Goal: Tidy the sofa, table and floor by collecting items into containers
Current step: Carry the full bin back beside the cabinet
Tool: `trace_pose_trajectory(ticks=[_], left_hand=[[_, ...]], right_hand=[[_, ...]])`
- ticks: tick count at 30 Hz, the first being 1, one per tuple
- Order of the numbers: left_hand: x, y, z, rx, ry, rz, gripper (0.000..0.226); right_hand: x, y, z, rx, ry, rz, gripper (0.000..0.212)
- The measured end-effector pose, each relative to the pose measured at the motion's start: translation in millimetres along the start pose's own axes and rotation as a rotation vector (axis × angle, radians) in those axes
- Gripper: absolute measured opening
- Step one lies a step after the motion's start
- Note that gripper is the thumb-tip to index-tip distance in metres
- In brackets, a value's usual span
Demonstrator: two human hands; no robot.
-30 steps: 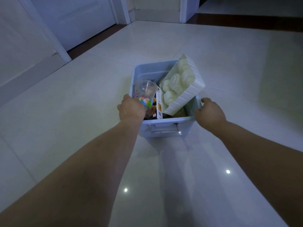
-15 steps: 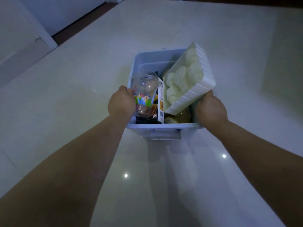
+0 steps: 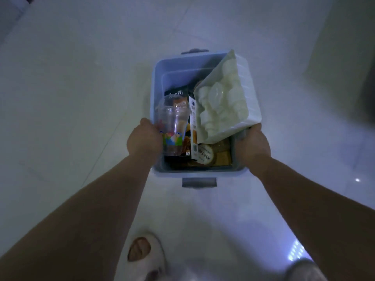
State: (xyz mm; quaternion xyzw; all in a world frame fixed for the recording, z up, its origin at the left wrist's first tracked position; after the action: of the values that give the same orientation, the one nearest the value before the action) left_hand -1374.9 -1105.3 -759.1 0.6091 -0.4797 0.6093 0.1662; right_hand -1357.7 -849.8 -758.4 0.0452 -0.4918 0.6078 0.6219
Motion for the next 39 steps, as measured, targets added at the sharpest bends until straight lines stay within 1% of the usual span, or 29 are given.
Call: trace_pose_trajectory(ticks=[3, 7, 11, 14, 18, 22, 24, 27, 29, 31, 35, 39], left_hand=[[5.1, -40.6, 9.8, 0.074, 0.074, 0.127, 0.028], [17.4, -110.6, 31.1, 0.146, 0.082, 0.301, 0.033], [45.5, -172.3, 52.7, 0.2, 0.074, 0.417, 0.038], [75.7, -203.3, 57.6, 0.214, 0.062, 0.45, 0.038], [139.0, -229.1, 54.8, 0.205, 0.057, 0.43, 0.034], [219.2, -239.8, 49.4, 0.185, 0.028, 0.38, 0.028], [256.8, -240.7, 48.3, 0.165, 0.005, 0.358, 0.03], [318.6, -241.0, 51.7, 0.143, -0.076, 0.33, 0.042], [360.2, -242.5, 56.7, 0.131, -0.113, 0.303, 0.043], [398.4, -244.0, 61.0, 0.117, -0.129, 0.262, 0.041], [470.3, -255.0, 75.7, 0.108, -0.16, 0.146, 0.049], [542.0, -259.7, 103.9, 0.095, -0.175, 0.007, 0.042]], right_hand=[[15.1, -43.1, -19.5, -0.114, -0.019, 0.088, 0.04], [39.4, -107.1, -42.9, -0.251, -0.091, 0.201, 0.036], [67.5, -164.3, -46.6, -0.287, -0.201, 0.263, 0.035], [89.1, -194.4, -35.2, -0.286, -0.231, 0.258, 0.038], [123.6, -228.5, 3.5, -0.262, -0.246, 0.228, 0.037], [163.3, -262.6, 59.0, -0.193, -0.184, 0.197, 0.036], [182.3, -278.6, 85.5, -0.155, -0.142, 0.179, 0.035], [210.7, -304.6, 135.4, -0.049, -0.116, 0.169, 0.037], [227.1, -322.3, 170.9, 0.023, -0.111, 0.169, 0.039], [241.0, -336.5, 205.3, 0.075, -0.127, 0.164, 0.04], [260.2, -366.0, 268.2, 0.171, -0.157, 0.154, 0.04], [272.8, -402.5, 333.5, 0.296, -0.174, 0.135, 0.04]])
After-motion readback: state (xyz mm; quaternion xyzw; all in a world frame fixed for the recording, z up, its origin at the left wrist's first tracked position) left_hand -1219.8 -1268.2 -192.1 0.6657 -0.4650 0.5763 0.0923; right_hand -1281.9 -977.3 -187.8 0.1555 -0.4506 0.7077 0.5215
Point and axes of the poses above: each hand's wrist, its own y-axis towards the middle knuckle, its own x-axis out of the back of the hand, z = x × y, the point moved 5 cm from there along y, towards the middle knuckle, and after that the axes turned 1 degree about x, right-handed, at the moved point
